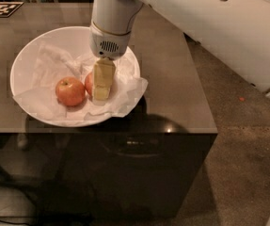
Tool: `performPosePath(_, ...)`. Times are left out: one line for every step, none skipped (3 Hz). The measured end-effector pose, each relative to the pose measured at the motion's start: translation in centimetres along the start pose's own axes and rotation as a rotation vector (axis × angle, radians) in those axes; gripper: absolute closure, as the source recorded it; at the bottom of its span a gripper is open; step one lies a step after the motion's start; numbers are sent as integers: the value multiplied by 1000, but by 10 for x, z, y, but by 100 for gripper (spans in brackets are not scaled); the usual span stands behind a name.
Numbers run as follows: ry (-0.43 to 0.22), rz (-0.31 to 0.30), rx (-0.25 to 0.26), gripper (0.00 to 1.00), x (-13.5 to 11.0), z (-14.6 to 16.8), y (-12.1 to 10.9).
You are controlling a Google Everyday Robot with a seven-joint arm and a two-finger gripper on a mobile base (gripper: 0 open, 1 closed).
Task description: Pick apple from white bowl
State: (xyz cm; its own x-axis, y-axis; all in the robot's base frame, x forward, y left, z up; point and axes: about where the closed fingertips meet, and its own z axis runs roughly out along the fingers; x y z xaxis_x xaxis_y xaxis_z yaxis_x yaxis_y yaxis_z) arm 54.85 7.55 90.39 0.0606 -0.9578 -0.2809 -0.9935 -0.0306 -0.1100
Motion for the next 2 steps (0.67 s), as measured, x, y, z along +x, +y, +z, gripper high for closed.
performPosePath(1, -7, 1, 0, -1, 1, -1)
performPosePath(29, -41, 5, 0, -8, 15, -10)
